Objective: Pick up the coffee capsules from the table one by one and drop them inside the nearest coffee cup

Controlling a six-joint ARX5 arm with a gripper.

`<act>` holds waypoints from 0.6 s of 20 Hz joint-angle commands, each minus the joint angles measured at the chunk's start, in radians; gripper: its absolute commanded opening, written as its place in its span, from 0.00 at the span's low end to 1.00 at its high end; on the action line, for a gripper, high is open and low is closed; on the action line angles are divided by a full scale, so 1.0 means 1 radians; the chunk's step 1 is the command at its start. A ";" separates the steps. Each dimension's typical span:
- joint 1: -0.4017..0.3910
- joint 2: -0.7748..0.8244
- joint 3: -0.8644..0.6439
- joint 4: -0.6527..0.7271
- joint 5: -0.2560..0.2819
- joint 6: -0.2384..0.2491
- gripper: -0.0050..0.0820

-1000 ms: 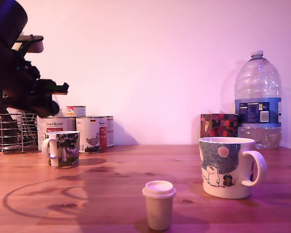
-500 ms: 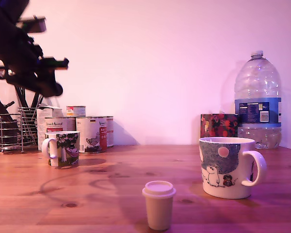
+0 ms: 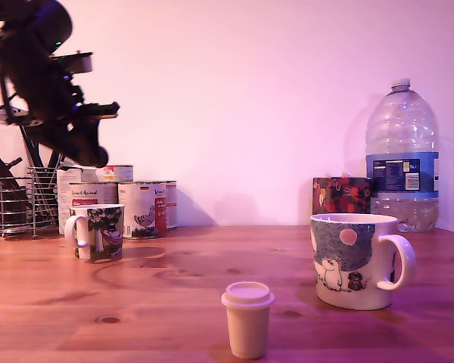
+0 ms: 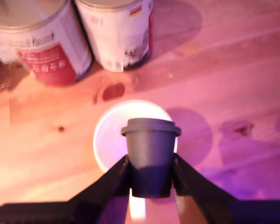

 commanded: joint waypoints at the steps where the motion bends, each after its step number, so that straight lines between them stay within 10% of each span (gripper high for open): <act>1: 0.006 0.065 0.029 -0.041 0.008 0.018 0.16; 12: 0.038 0.201 0.175 -0.165 0.011 0.042 0.16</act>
